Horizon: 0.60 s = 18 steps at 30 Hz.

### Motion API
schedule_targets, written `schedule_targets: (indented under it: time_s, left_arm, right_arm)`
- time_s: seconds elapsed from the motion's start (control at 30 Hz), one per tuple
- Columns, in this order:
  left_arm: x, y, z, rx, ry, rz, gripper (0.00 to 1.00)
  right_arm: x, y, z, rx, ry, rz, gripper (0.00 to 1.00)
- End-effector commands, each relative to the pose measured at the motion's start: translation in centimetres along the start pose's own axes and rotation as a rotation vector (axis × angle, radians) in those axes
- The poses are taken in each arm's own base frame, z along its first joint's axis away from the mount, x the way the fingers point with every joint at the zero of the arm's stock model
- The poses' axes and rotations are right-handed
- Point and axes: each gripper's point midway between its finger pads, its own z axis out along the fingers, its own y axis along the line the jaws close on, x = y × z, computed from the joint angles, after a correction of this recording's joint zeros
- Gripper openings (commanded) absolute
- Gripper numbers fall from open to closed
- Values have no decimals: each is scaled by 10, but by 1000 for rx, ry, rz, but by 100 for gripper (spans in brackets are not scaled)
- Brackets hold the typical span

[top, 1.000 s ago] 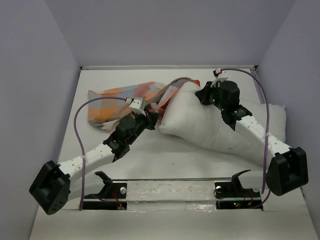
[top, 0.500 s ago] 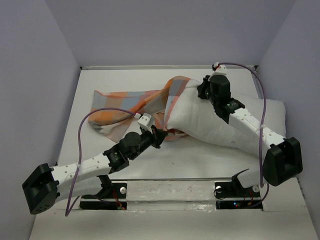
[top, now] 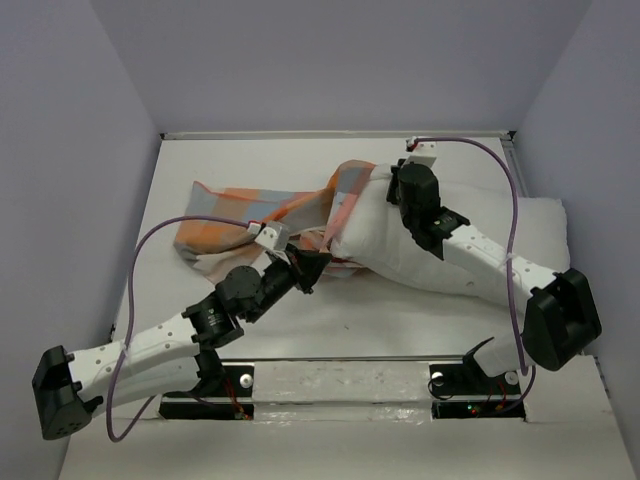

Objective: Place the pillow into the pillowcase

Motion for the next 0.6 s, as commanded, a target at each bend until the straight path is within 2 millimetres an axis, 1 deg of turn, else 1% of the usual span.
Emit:
schedule_targets:
  time_s: [0.0,0.03,0.07,0.1,0.13,0.17,0.2,0.23,0.27,0.3,0.33,0.37,0.4,0.43,0.47,0.5,0.53,0.57]
  left_arm:
    - [-68,-49,-9,139,-129,-43,0]
    - [-57,-60,-3,183,-78,-39,0]
    - [-48,-66,1,203,-49,-44,0]
    - [-33,-82,2,249,-3,-50,0]
    - [-5,-84,12,242,66,-34,0]
    - [41,-95,20,244,162,-7,0]
    - [59,-93,22,231,201,2,0]
    - [68,-93,25,226,205,-5,0]
    - [76,-92,28,221,210,-21,0]
    - [91,-86,31,197,230,-38,0]
    - [92,-81,35,179,198,-58,0]
    - [98,-76,38,157,197,-59,3]
    - [97,-74,41,148,182,-67,9]
    - [92,-76,44,145,164,-70,30]
    - [89,-77,45,146,156,-65,46]
    - [79,-82,46,161,137,-52,71]
    - [73,-85,45,169,127,-47,80]
    - [60,-89,41,180,101,-49,86]
  right_arm:
    - [-62,-18,7,134,-209,93,0]
    - [-58,-16,11,137,-193,88,0]
    - [-60,-10,11,129,-194,99,0]
    - [-73,-8,11,130,-214,116,0]
    - [-73,-7,14,136,-213,115,0]
    - [-86,-2,13,144,-224,126,0]
    - [-90,-1,12,144,-224,127,0]
    - [-93,7,6,117,-225,144,0]
    - [-90,12,2,96,-215,153,0]
    - [-81,18,-4,69,-191,152,0]
    - [-80,29,-14,10,-181,199,0]
    - [-50,41,-22,-34,-120,184,0]
    - [-37,48,-28,-71,-87,194,0]
    - [-23,62,-35,-149,-40,233,0]
    - [-17,64,-42,-186,-17,252,0]
    - [9,70,-50,-239,53,252,0]
    - [17,70,-55,-257,78,244,0]
    - [21,69,-63,-282,104,231,0]
